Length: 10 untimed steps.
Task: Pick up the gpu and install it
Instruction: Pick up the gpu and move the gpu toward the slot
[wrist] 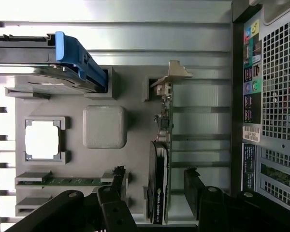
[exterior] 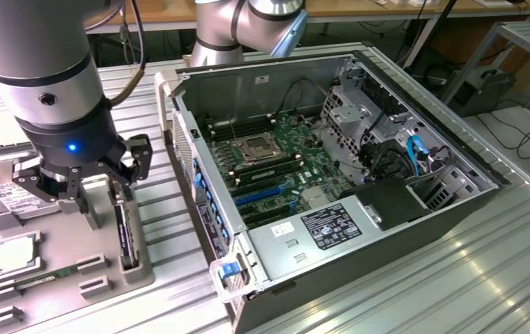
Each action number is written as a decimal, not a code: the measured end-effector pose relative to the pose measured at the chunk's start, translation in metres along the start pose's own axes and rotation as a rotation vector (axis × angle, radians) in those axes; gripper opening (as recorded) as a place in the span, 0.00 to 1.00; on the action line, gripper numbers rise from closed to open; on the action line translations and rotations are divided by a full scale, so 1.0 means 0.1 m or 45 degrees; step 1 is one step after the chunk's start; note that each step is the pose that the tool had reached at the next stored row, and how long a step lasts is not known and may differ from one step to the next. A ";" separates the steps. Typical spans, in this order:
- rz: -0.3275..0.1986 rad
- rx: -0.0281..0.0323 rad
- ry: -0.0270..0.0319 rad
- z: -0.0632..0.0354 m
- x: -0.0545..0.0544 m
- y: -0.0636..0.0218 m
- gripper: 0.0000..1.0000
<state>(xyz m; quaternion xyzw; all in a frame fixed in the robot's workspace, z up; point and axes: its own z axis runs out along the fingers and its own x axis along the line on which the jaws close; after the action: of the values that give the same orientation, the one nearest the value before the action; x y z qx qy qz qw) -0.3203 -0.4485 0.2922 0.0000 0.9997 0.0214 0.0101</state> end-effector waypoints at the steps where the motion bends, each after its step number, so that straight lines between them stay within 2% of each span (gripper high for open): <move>1: 0.000 0.0000 0.0000 0.006 0.00 -0.002 0.60; 10: -0.003 -0.0001 0.0001 0.054 0.00 -0.018 0.60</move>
<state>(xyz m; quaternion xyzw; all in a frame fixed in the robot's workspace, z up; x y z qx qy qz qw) -0.3203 -0.4501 0.2867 -0.0010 0.9997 0.0215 0.0101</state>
